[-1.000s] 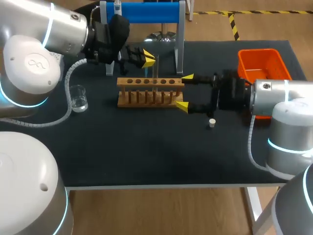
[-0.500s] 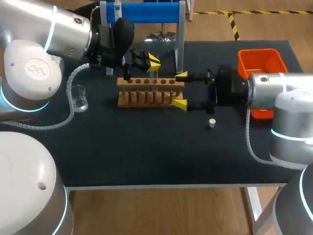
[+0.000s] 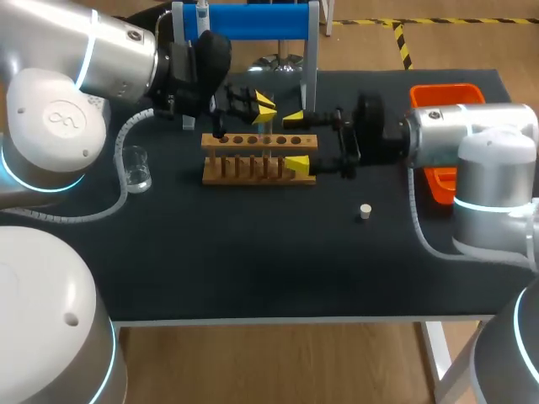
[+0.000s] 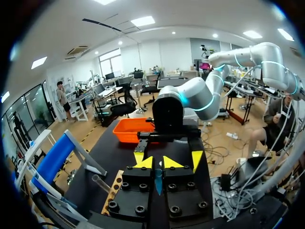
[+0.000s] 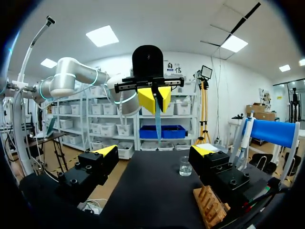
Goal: Invert the test tube, pick up the pipette, mount the tip to pipette, aspirate from beaker and dispense into the tube, eject the tip, return the pipette, and cap with the stopper.
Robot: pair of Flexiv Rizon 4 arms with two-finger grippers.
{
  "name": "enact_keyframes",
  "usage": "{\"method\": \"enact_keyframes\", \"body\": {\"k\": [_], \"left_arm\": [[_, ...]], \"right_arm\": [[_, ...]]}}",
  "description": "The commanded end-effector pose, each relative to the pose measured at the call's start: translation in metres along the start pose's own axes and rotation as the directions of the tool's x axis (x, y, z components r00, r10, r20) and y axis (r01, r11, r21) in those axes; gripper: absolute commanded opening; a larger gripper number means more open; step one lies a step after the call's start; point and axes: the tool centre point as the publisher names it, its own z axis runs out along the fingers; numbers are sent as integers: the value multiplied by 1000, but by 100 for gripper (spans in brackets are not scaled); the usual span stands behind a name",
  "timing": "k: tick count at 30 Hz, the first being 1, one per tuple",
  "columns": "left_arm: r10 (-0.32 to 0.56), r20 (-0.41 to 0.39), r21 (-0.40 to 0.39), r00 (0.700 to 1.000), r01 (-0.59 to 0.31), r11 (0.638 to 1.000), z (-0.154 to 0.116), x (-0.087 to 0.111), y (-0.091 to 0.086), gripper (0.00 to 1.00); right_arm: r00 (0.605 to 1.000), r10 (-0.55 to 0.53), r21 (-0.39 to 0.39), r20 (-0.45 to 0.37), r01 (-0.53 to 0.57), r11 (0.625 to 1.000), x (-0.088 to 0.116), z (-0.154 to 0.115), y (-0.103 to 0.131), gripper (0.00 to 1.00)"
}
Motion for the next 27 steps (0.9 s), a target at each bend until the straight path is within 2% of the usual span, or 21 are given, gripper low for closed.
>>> {"method": "enact_keyframes", "body": {"k": [1, 10, 27], "left_arm": [[0, -2, -2, 1000, 0, 1000, -1, 0, 0, 0], [0, -2, -2, 1000, 0, 1000, -1, 0, 0, 0], [0, -2, -2, 1000, 0, 1000, -1, 0, 0, 0]], "right_arm": [[998, 5, -13, -61, -6, 1000, -9, 10, 4, 100], [995, -4, -16, -95, 2, 1000, -5, 26, 11, 100], [996, -8, 5, -86, 8, 1000, -9, 43, 18, 100]]}}
